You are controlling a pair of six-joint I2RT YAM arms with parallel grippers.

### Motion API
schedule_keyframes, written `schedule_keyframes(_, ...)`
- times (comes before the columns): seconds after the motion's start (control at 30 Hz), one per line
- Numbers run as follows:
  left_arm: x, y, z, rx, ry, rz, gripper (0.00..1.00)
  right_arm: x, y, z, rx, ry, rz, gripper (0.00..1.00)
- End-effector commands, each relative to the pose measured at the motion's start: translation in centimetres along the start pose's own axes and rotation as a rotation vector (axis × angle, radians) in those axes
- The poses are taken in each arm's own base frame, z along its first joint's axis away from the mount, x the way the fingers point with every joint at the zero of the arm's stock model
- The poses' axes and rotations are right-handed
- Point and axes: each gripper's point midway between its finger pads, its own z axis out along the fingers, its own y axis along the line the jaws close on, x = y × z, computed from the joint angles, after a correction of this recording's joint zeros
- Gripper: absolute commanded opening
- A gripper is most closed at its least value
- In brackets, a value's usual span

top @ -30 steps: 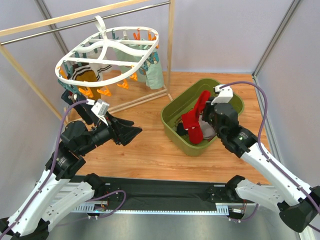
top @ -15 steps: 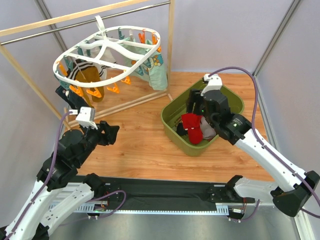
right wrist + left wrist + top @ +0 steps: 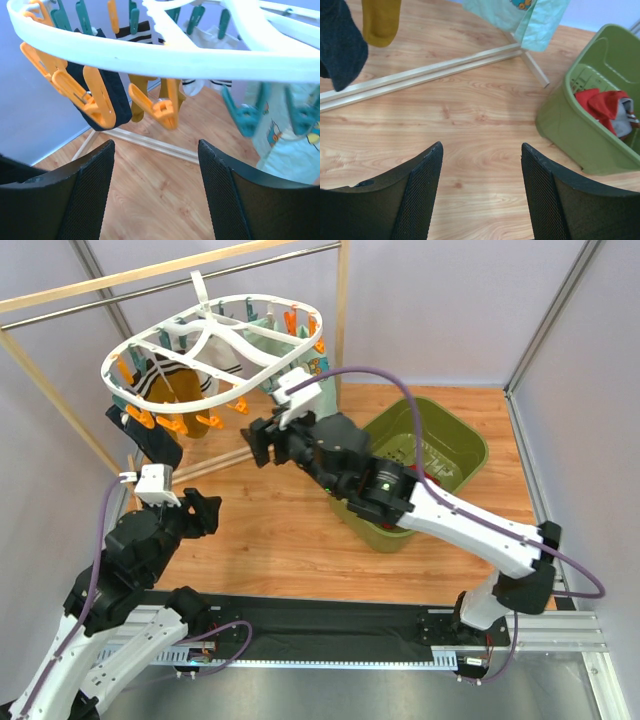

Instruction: Remove the socks clipped to the hanger

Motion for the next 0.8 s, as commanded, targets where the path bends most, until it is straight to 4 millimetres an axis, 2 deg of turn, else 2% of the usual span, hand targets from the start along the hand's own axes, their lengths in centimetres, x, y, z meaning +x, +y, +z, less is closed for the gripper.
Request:
schedule_keyframes(0.0, -1.2, -0.9, -1.2, 0.062, -0.029, -0.034, 0.70, -3.2, 0.0, 1.9, 0.043, -0.089, -0.080, 0.68)
schedule_keyframes(0.1, -1.1, -1.0, -1.3, 0.066, -0.029, -0.036, 0.71, -3.2, 0.7, 3.5, 0.069, -0.113, -0.122, 0.67)
schedule_keyframes(0.17, -1.1, -1.0, -1.3, 0.068, -0.030, -0.039, 0.71, -4.4, 0.7, 3.8, 0.121, -0.164, -0.151, 0.64)
schedule_keyframes(0.2, -1.1, -1.1, -1.3, 0.073, -0.029, -0.042, 0.70, -3.9, 0.9, 4.4, 0.139, -0.161, -0.165, 0.63)
schedule_keyframes(0.23, -1.1, -1.2, -1.2, 0.076, -0.028, -0.046, 0.70, -4.8, 0.7, 4.5, 0.166, -0.198, -0.158, 0.56)
schedule_keyframes(0.37, -1.0, -1.7, -1.0, 0.097, -0.022, -0.051, 0.71, -5.2, -1.2, 4.6, 0.301, -0.207, -0.154, 0.40)
schedule_keyframes(0.4, -0.8, -1.8, -0.9, 0.099, -0.014, -0.050, 0.71, -5.2, -1.4, 4.7, 0.309, -0.211, -0.158, 0.31)
schedule_keyframes(0.5, -0.9, -2.0, -0.7, 0.105, -0.008, -0.050, 0.70, -5.2, -1.6, 4.5, 0.309, -0.213, -0.182, 0.17)
schedule_keyframes(0.53, -1.0, -2.1, -0.7, 0.105, -0.009, -0.051, 0.70, -5.2, -1.7, 4.3, 0.309, -0.210, -0.186, 0.05)
schedule_keyframes(0.57, -1.0, -2.1, -0.7, 0.107, -0.010, -0.053, 0.71, -5.1, -1.8, 4.1, 0.313, -0.208, -0.183, 0.00)
schedule_keyframes(0.77, -1.3, -2.4, -0.4, 0.110, -0.009, -0.047, 0.70, -5.3, -3.6, 2.4, 0.319, -0.221, -0.135, 0.00)
